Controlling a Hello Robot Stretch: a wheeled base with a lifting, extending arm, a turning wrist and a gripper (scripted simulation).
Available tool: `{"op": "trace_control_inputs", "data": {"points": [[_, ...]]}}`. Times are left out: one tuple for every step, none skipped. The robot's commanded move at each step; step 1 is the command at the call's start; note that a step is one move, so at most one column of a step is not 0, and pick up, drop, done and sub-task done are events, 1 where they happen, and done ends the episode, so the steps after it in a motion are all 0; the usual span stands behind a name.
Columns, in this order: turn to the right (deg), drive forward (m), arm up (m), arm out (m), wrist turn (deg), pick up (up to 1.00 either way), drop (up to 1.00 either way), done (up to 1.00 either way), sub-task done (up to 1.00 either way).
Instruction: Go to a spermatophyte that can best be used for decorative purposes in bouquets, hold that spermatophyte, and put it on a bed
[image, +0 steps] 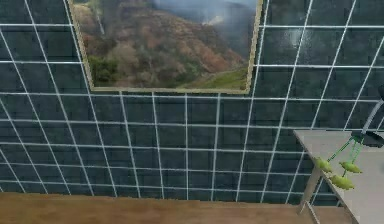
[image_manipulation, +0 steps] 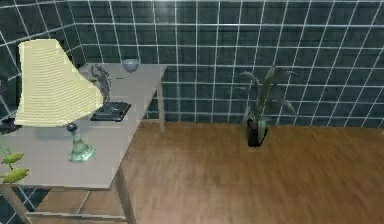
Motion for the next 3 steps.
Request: {"op": "trace_control_inputs", "data": {"points": [[27.0,0.0,0.0,0.0,0.0,0.0,0.0,0.0,0.0],[0.0,0.3,0.0,0.0,0.0,0.0,0.0,0.0,0.0],[-45.0,0.0,0.0,0.0,0.0,0.0,0.0,0.0,0.0]]}}
